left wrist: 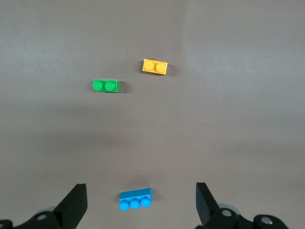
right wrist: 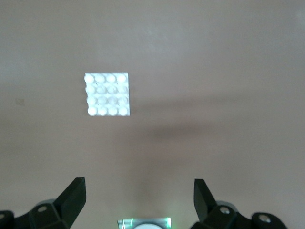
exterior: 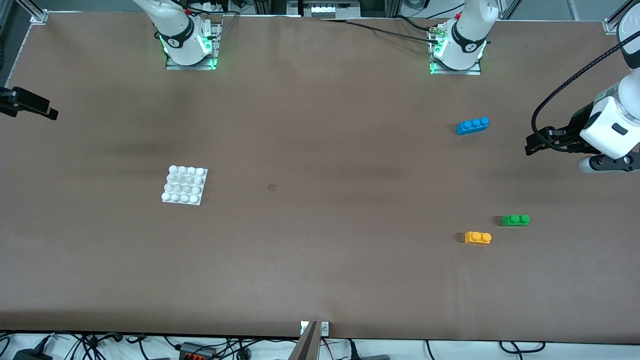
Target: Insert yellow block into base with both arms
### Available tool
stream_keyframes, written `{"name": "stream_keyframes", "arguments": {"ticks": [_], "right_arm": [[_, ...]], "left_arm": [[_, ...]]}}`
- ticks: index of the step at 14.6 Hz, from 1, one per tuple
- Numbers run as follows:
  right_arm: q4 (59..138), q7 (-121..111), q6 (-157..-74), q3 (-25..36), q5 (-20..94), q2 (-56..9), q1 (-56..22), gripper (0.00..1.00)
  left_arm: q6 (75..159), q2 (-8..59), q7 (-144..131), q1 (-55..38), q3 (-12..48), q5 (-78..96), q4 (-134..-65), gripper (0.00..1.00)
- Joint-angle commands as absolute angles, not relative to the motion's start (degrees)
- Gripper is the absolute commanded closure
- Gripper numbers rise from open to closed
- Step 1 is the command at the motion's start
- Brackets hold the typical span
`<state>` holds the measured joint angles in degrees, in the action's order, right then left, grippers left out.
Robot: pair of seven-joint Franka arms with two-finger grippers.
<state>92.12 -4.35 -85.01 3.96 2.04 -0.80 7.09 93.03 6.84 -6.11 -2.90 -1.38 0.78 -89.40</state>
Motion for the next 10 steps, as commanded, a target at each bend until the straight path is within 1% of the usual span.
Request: {"name": "stream_keyframes", "arguments": {"ticks": [1,3,5,7,10], "right_arm": [[92.37,-4.30,-83.24,3.43,1.94,-0.61,8.61,0.00],[92.99,-3.61,-79.12,3.43,0.97,-1.40,8.61,0.00],[94.99,-3.43,-79.53,3.08,0.70,-4.90,7.92,0.00],[95.36,-3.43,-83.73,2.81,0.70,-9.47,4.50,0.00],[96.15,-3.17,-94.10,2.72,1.05,-14.66,0.81,0.00]], "left_arm": [[92.90,6.33,-4.75,-3.25,-1.76,0.62,-89.82,0.00],[92.64,6.24,-4.75,-3.69,-1.76,0.62,-89.82,0.00],[92.37,6.24,-4.83,-3.69,-1.76,0.53,-89.82,0.00],[92.29,6.24,-4.83,-3.78,-1.67,0.53,-89.74,0.00],[92.20,5.98,-4.83,-3.96,-1.67,0.53,-89.74,0.00]]}}
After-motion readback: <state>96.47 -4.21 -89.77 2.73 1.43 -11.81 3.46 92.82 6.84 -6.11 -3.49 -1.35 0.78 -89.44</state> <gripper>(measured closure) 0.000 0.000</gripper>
